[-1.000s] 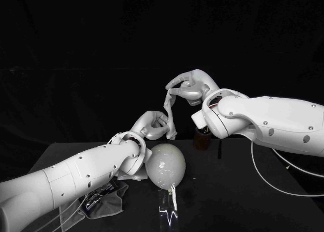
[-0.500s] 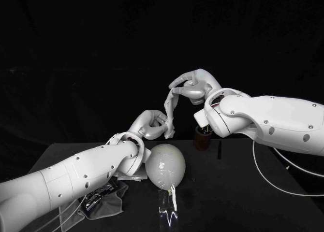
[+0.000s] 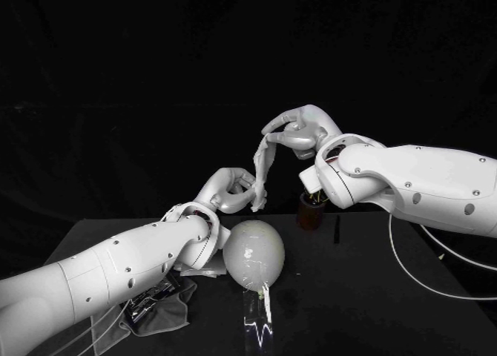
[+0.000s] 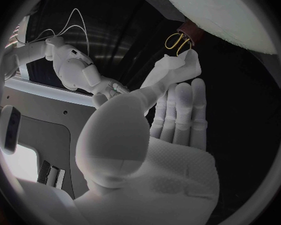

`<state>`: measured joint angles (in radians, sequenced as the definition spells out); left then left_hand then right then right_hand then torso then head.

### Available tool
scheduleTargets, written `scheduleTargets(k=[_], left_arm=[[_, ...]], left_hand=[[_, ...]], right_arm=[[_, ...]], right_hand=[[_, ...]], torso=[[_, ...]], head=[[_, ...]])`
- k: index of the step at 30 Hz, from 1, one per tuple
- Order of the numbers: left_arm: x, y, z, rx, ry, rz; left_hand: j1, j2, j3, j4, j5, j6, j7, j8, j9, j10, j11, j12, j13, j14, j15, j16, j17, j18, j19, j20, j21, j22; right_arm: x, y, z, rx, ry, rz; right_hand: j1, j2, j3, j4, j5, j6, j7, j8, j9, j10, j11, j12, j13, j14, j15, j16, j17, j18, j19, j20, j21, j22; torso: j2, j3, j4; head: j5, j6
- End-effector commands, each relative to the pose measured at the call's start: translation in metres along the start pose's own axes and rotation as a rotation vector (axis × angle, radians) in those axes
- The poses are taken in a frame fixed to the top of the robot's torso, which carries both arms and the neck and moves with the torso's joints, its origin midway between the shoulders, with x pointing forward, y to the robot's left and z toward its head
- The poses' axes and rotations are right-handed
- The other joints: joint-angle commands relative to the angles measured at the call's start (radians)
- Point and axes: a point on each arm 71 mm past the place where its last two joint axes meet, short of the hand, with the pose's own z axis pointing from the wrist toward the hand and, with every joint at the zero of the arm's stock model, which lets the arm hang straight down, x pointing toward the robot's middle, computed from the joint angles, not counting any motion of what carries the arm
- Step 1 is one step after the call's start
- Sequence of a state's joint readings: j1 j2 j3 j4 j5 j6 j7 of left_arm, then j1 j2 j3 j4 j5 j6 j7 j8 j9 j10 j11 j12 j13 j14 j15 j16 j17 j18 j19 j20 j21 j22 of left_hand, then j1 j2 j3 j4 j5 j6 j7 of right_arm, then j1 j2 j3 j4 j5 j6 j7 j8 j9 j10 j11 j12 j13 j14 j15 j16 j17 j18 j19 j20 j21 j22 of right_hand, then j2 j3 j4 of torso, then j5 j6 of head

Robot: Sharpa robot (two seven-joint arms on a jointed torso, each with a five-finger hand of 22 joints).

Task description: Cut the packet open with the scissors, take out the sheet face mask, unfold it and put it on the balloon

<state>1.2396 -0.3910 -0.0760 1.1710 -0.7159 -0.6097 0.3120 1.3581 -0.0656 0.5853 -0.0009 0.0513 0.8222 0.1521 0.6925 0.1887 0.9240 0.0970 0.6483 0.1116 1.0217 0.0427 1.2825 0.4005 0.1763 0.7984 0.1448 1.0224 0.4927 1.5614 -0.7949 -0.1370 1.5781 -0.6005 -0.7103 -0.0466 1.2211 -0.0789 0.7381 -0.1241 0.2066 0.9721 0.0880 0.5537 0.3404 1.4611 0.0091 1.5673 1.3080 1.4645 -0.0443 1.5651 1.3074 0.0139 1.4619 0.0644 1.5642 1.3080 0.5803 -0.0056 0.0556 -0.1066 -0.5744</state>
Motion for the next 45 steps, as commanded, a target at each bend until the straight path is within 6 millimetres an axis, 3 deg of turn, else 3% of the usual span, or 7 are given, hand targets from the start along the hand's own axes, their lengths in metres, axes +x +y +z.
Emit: scheduleTargets(k=[1, 8, 17, 27, 29, 34, 45], left_arm=[[0.001, -0.003, 0.0, 0.022, 0.019, -0.011], [0.0, 0.0, -0.001, 0.013, 0.041, -0.019], [0.001, 0.001, -0.002, 0.02, 0.099, -0.043], [0.003, -0.001, -0.003, 0.04, 0.127, -0.069], [0.001, -0.001, -0.003, 0.046, 0.113, -0.078], [-0.001, -0.003, -0.002, 0.067, 0.079, -0.093], [-0.006, 0.0, -0.002, 0.057, 0.048, -0.115]], left_hand=[[-0.001, 0.012, 0.013, 0.009, -0.004, 0.015, 0.001, -0.005, -0.004, 0.041, -0.003, -0.055, -0.03, -0.003, -0.008, 0.003, -0.002, 0.007, -0.002, -0.005, 0.001, -0.003], [-0.039, 0.026, 0.026, 0.072, -0.004, 0.008, 0.007, -0.037, -0.02, 0.065, 0.006, -0.137, -0.05, -0.008, 0.0, -0.001, -0.005, 0.004, -0.003, 0.002, -0.02, -0.018], [-0.085, 0.046, 0.057, 0.209, -0.004, -0.029, 0.031, -0.105, -0.051, 0.041, 0.03, -0.212, -0.047, -0.04, 0.023, -0.003, -0.008, 0.004, -0.008, 0.024, -0.075, -0.054], [-0.082, 0.039, 0.063, 0.246, -0.004, -0.042, 0.041, -0.129, -0.061, 0.027, 0.039, -0.231, -0.045, -0.061, 0.032, 0.003, -0.007, 0.004, -0.01, 0.032, -0.094, -0.067], [-0.057, 0.008, 0.054, 0.217, -0.005, -0.027, 0.035, -0.119, -0.056, 0.032, 0.036, -0.229, -0.043, -0.064, 0.029, 0.005, -0.007, 0.005, -0.009, 0.033, -0.096, -0.068], [0.029, -0.003, 0.054, 0.127, -0.004, 0.017, 0.019, -0.085, -0.04, 0.08, 0.018, -0.217, -0.039, -0.064, 0.013, 0.008, -0.011, 0.008, 0.004, 0.022, -0.08, -0.061], [0.037, 0.02, 0.056, 0.12, -0.004, 0.024, 0.016, -0.081, -0.037, 0.098, 0.014, -0.226, -0.043, -0.061, 0.009, 0.006, -0.016, 0.006, 0.003, 0.015, -0.066, -0.053]], right_arm=[[-0.002, 0.0, 0.0, -0.007, 0.006, -0.005], [-0.007, -0.004, 0.001, 0.0, -0.005, -0.009], [-0.011, -0.006, 0.0, 0.007, -0.008, -0.012], [-0.011, -0.007, 0.0, 0.01, -0.004, -0.012], [-0.01, -0.007, -0.001, 0.011, -0.001, -0.012], [-0.009, -0.007, -0.002, 0.013, 0.007, -0.011], [-0.012, -0.012, -0.003, 0.026, 0.01, -0.015]], right_hand=[[-0.008, 0.004, -0.002, -0.006, -0.002, 0.007, 0.001, 0.003, 0.001, 0.11, 0.001, 0.003, 0.263, 0.106, -0.007, 0.006, 0.263, -0.014, 0.109, -0.005, 0.007, 0.263], [-0.008, 0.004, -0.002, -0.007, -0.003, 0.007, 0.001, 0.004, 0.001, 0.11, 0.001, 0.003, 0.263, 0.106, -0.007, 0.006, 0.263, -0.014, 0.109, -0.005, 0.007, 0.263], [-0.009, 0.004, -0.002, -0.007, -0.003, 0.007, 0.001, 0.004, 0.001, 0.11, 0.001, 0.003, 0.263, 0.106, -0.007, 0.006, 0.263, -0.014, 0.109, -0.005, 0.007, 0.263], [-0.009, 0.004, -0.002, -0.007, -0.003, 0.007, 0.001, 0.004, 0.001, 0.11, 0.001, 0.003, 0.263, 0.106, -0.007, 0.006, 0.263, -0.014, 0.109, -0.005, 0.007, 0.263], [-0.009, 0.004, -0.002, -0.007, -0.003, 0.007, 0.001, 0.004, 0.001, 0.11, 0.001, 0.003, 0.263, 0.106, -0.007, 0.006, 0.263, -0.014, 0.109, -0.005, 0.007, 0.263], [-0.009, 0.004, -0.002, -0.007, -0.003, 0.007, 0.001, 0.004, 0.001, 0.11, 0.001, 0.003, 0.263, 0.106, -0.007, 0.006, 0.263, -0.014, 0.109, -0.005, 0.007, 0.263], [-0.009, 0.004, -0.002, -0.007, -0.003, 0.007, 0.001, 0.004, 0.001, 0.11, 0.001, 0.003, 0.263, 0.106, -0.007, 0.006, 0.263, -0.014, 0.109, -0.005, 0.007, 0.263]], torso=[[0.0, 0.0001, -0.0005], [0.0, -0.0003, -0.0016], [0.0, -0.0002, -0.0012], [0.0, -0.0001, -0.0006], [0.0, -0.0003, -0.0008], [0.0, -0.0001, -0.0006], [0.0, 0.0001, -0.0008]], head=[[0.001, -0.001], [0.001, -0.002], [0.001, -0.005], [0.0, -0.006], [0.0, -0.005], [0.0, -0.007], [-0.001, -0.009]])
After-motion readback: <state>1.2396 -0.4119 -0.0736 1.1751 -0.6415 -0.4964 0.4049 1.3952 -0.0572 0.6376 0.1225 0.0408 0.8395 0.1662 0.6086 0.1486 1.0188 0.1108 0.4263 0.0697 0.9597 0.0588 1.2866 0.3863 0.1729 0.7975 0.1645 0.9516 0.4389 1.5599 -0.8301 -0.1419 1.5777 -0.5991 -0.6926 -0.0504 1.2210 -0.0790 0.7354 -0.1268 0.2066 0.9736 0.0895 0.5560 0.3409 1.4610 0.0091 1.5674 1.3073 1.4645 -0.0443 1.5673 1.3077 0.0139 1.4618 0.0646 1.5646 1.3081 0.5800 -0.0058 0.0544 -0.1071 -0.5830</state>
